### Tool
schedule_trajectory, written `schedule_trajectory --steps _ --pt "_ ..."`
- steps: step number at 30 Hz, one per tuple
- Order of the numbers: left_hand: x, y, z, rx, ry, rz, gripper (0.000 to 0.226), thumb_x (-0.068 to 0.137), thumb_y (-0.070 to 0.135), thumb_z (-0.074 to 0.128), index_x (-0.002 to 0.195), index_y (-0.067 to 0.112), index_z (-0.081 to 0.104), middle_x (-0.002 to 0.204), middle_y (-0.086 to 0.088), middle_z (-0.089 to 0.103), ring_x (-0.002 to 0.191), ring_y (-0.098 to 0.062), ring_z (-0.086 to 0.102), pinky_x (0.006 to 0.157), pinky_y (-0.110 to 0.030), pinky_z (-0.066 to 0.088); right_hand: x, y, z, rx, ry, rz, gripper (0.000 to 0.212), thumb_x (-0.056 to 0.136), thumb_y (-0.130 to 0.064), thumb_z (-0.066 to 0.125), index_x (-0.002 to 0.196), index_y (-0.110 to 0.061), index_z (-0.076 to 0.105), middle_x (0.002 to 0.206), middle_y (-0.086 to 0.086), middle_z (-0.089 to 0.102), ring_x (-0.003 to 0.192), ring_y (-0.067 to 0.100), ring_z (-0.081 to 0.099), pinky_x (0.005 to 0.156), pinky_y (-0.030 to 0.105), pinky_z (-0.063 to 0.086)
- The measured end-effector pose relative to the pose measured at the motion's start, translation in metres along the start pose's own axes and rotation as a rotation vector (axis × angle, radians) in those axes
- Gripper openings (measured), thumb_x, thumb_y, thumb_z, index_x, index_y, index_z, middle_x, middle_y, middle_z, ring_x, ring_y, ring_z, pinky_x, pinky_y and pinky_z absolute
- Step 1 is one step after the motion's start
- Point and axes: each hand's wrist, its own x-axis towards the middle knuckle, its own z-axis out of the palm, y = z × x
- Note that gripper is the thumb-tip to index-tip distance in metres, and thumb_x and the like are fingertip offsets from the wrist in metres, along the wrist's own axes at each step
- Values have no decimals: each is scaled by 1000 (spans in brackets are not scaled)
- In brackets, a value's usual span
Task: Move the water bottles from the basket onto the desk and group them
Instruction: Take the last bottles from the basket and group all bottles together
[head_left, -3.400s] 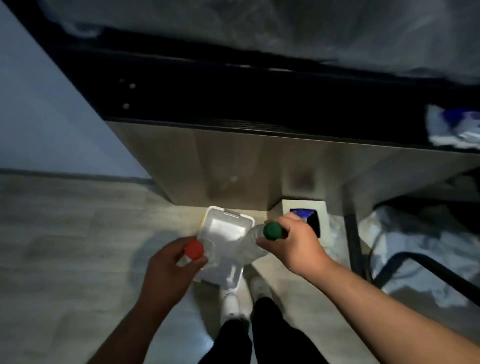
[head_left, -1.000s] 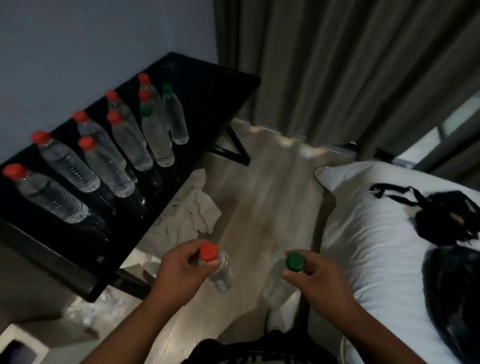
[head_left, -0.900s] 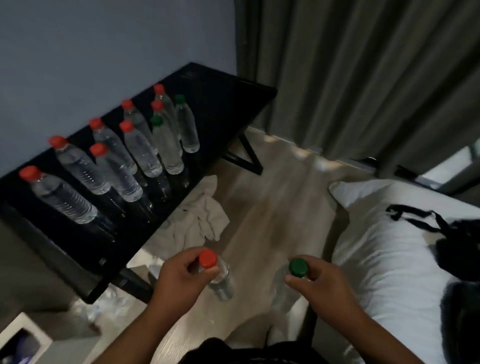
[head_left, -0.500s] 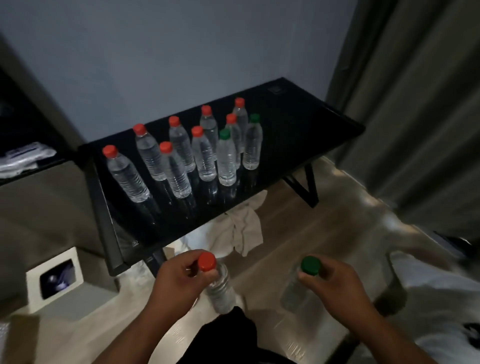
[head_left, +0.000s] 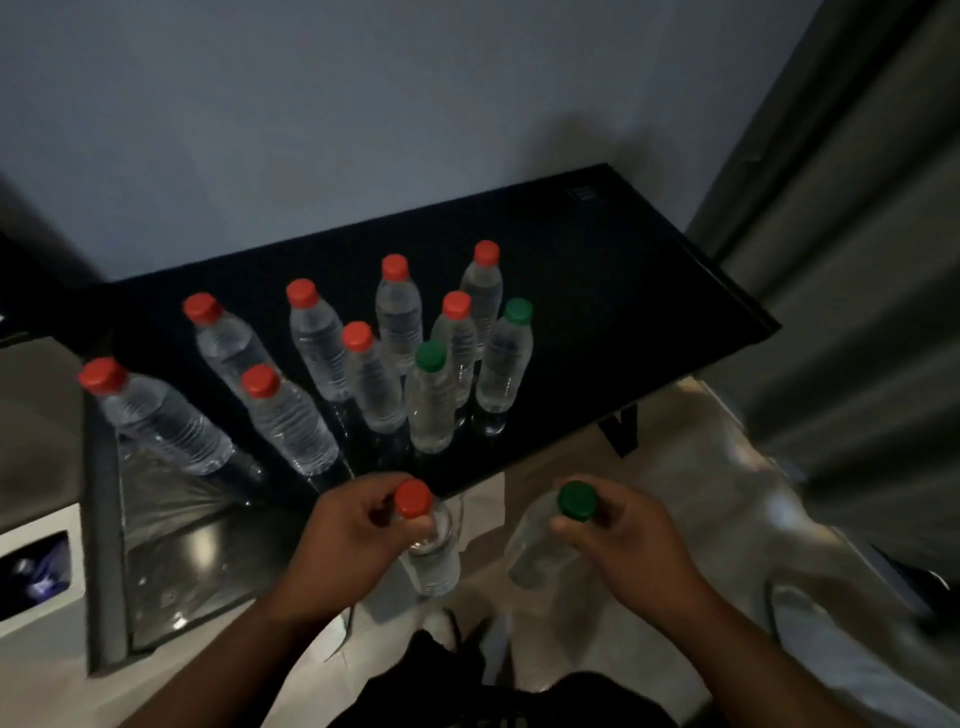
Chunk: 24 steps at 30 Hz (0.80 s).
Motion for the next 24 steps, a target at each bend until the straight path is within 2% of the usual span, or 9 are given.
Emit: schedule_trajectory --steps 3,5,8,10,12,14,17,20,24 --pt "28 23 4 -31 -1 33 27 63 23 80 83 40 71 80 8 72 74 -12 69 71 -24 54 28 -7 -18 4 -1 -25 25 73 -9 80 81 -32 73 87 -10 76 86 9 71 82 30 56" --pt "46 35 10 -24 4 64 18 62 32 75 79 32 71 78 3 72 73 -15 69 71 -34 56 50 -13 -30 -3 -24 -67 24 74 -10 80 79 -32 71 83 -16 74 81 1 68 76 20 54" --pt "67 54 21 56 47 100 9 68 28 74 76 27 69 78 3 70 72 -11 67 68 -24 52 85 -24 -53 -40 -72 -135 31 79 -5 74 80 -34 65 80 -17 71 77 -9 63 67 6 48" --pt "74 74 26 22 135 120 18 65 38 70 79 28 69 82 5 71 76 -8 67 68 -15 50 107 -34 -69 -82 -126 -210 26 81 -8 73 82 -33 65 82 -10 70 81 -6 64 68 8 48" --pt "79 98 29 -75 211 126 23 64 40 68 85 31 68 86 5 71 77 -7 68 67 -13 50 127 -53 -88 -88 -183 -302 23 80 -14 74 87 -34 66 89 -10 70 85 -1 65 70 11 48" --pt "87 122 28 -136 299 171 22 68 40 69 87 30 69 84 -1 71 75 -10 68 67 -17 51 149 -75 -108 -81 -226 -398 21 80 -18 74 88 -36 66 95 -16 68 86 1 65 72 14 49" --pt "101 160 21 -193 413 243 25 70 43 67 89 27 70 79 -7 69 72 -21 66 67 -29 52 177 -111 -135 7 -260 -528 8 81 -24 72 88 -26 69 93 -6 71 85 8 67 76 24 52" --pt "117 196 6 -210 531 307 29 68 42 67 89 23 70 76 -1 69 69 -9 64 64 -20 51 203 -149 -151 78 -278 -627 18 75 -34 70 91 -26 68 90 3 73 84 17 69 77 31 54" --pt "142 231 -27 -192 654 345 33 67 45 67 84 17 71 75 0 71 69 -8 66 64 -18 52 244 -197 -155 71 -315 -734 10 83 -16 74 79 -23 68 76 -11 69 69 1 62 67 17 49"
